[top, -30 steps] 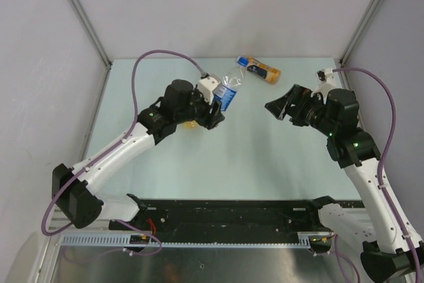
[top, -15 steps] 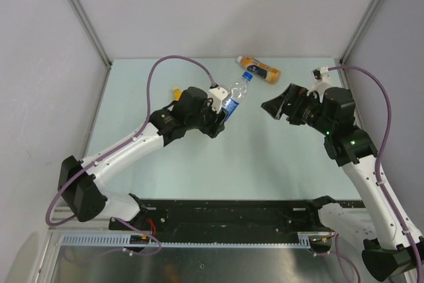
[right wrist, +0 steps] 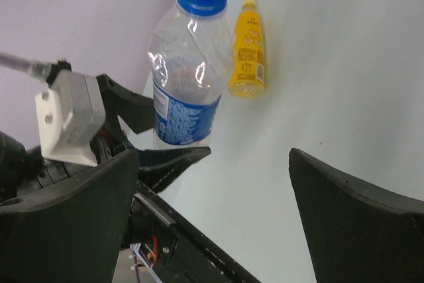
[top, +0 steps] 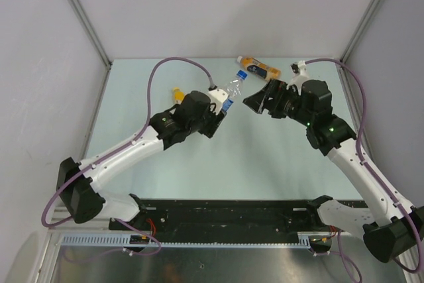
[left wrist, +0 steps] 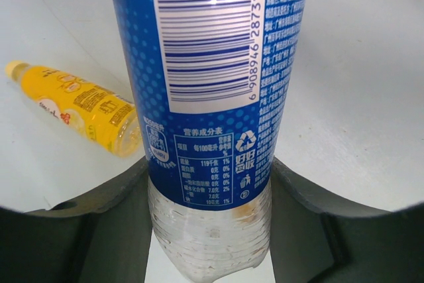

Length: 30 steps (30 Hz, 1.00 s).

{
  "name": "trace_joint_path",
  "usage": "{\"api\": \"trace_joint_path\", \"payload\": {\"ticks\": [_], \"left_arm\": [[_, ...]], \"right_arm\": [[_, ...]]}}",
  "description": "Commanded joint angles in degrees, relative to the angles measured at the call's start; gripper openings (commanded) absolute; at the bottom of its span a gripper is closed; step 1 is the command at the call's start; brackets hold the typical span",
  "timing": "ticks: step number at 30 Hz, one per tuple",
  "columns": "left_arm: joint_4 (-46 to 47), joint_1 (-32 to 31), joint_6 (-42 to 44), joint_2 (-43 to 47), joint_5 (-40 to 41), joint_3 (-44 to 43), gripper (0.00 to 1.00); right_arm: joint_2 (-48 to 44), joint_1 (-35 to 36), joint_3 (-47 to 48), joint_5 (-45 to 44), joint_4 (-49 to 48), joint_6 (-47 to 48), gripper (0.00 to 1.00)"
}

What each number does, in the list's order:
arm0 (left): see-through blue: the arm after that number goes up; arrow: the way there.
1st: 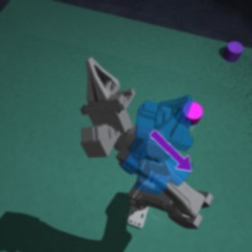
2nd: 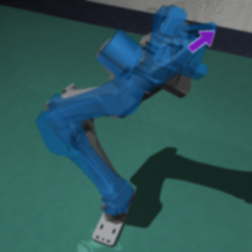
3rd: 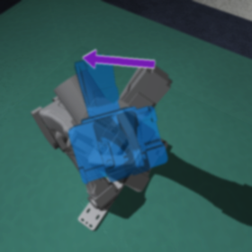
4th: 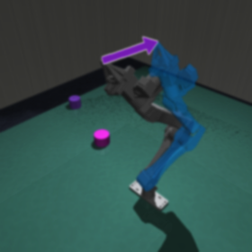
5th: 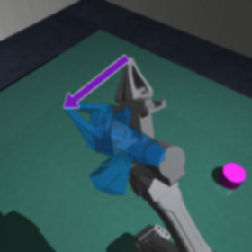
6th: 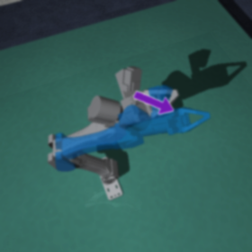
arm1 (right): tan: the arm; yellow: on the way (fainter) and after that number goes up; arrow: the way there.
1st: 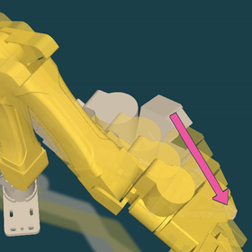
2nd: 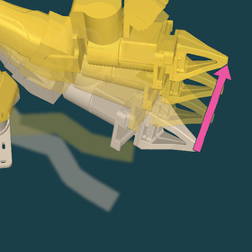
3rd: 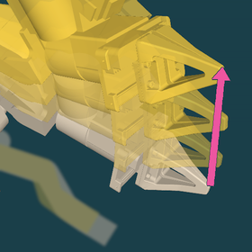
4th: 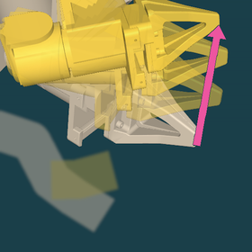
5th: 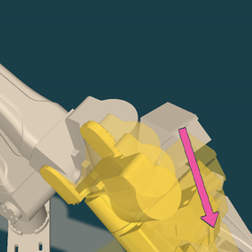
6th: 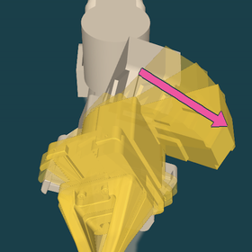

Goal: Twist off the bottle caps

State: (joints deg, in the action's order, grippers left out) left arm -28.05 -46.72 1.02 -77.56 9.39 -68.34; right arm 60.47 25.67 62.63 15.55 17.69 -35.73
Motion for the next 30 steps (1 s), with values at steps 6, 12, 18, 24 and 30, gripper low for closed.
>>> {"api": "trace_joint_path", "payload": {"ticks": [6, 12, 18, 24, 30], "left_arm": [[-0.5, -5.1, 2.7, 1.3, 14.0, 0.0, 0.00], [-0.7, -8.3, 3.7, 0.9, 19.1, 0.4, 0.00], [-0.7, -10.3, 4.2, 0.5, 21.4, 0.5, 0.00], [-0.9, -11.2, 4.6, 0.4, 23.0, 0.5, 0.00], [-1.1, -11.7, 4.9, 0.3, 23.9, 0.4, 0.00]], "right_arm": [[-1.6, 0.3, 0.3, -8.3, -7.0, -2.5, 0.99], [-0.7, 0.3, 0.4, -9.2, -8.6, -4.6, 0.98], [1.1, 0.6, 0.5, -10.1, -11.2, -6.2, 0.95], [4.7, 0.7, 1.8, -8.9, -13.6, -7.8, 0.89], [6.9, 0.9, 2.6, -9.1, -16.1, -10.1, 0.76]]}}
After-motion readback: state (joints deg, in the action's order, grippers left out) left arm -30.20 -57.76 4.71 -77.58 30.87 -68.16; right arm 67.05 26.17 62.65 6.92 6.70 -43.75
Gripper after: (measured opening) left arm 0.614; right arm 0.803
